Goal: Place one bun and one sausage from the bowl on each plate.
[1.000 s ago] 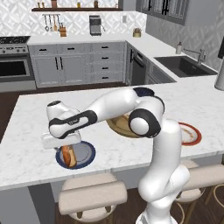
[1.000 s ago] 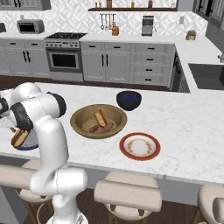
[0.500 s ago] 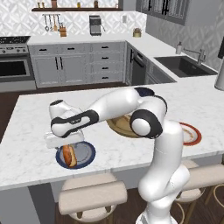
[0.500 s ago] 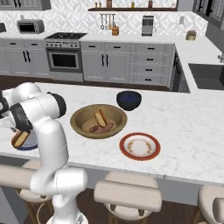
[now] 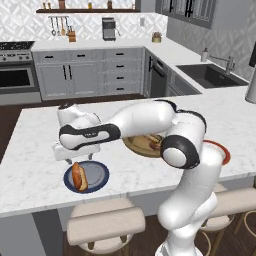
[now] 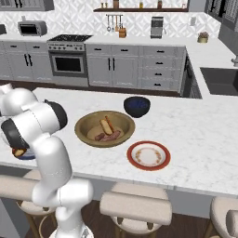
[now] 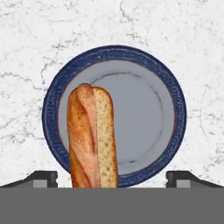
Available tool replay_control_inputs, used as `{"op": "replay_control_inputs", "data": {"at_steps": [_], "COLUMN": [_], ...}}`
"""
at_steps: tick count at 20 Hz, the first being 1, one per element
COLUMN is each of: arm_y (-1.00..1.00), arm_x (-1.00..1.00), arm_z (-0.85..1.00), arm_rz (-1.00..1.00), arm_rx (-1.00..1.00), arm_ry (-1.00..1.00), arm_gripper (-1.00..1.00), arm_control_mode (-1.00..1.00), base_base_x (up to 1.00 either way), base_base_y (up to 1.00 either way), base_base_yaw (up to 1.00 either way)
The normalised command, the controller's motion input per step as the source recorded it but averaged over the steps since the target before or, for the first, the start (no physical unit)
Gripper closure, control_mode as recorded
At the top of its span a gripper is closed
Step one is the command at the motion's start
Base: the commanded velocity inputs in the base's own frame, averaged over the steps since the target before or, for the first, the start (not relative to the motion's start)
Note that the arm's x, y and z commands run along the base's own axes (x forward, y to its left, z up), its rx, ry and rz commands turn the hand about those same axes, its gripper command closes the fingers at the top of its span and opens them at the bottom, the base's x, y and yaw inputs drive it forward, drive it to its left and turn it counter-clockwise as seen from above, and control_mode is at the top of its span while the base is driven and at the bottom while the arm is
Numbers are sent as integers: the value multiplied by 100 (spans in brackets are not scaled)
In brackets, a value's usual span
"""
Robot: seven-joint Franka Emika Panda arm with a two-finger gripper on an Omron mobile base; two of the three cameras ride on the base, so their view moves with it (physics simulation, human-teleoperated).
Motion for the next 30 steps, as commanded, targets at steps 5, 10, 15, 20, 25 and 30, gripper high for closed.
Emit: {"op": "replay_control_inputs", "data": {"at_steps": [5,10,15,20,25,30], "arm_y": [-71,-98,-100,-100,-100,-85], "arm_x": [-11,0,0,7,35,96], "arm_z": [26,46,16,14,10,-4], "arm_rz": [0,-1,-4,0,0,0], "arm_rx": [-1,0,0,0,4,1], "arm_ry": [-9,0,4,1,18,30], "arm_gripper": [-100,-100,-100,-100,-100,-100], "arm_control_mode": [-100,-100,-100,-100,-100,-100], "base_base_x": [0,0,0,0,0,0], "base_base_y": [0,0,0,0,0,0], "base_base_yaw": [0,0,0,0,0,0]}}
